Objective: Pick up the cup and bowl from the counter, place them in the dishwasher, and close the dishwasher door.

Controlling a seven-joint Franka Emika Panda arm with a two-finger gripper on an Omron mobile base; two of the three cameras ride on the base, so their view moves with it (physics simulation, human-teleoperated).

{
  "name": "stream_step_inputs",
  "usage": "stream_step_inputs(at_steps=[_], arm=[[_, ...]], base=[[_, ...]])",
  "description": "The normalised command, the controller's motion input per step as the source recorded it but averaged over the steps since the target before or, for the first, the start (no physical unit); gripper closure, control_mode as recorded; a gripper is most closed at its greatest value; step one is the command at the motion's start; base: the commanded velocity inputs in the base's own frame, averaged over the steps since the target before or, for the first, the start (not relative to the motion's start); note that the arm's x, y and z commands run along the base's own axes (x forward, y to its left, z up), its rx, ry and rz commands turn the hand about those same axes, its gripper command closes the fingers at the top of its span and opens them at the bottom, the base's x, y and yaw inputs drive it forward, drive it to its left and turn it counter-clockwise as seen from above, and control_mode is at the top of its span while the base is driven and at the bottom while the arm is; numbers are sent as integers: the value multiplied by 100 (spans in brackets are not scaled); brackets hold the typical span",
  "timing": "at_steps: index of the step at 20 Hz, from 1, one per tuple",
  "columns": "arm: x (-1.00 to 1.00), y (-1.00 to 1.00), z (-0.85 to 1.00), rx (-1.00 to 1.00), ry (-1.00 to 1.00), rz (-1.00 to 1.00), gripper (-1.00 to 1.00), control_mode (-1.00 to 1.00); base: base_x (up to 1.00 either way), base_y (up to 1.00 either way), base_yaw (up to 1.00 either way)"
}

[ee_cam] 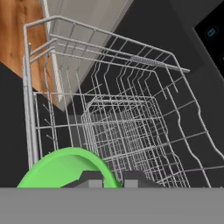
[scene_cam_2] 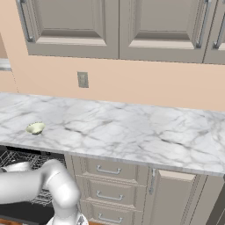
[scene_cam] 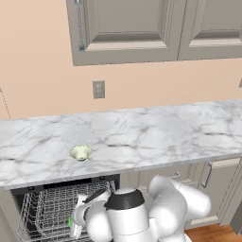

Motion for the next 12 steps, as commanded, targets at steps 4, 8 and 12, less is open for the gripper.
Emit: stream_step_inputs(at_steps=[4, 8, 12], arm=[[12, 0, -27, 0, 0, 3, 100, -100], [17, 0, -32, 0, 0, 4, 100, -100], [14, 0, -35, 0, 0, 4, 100, -100]], base=[[0, 0, 0], [0, 0, 0], [0, 0, 0]])
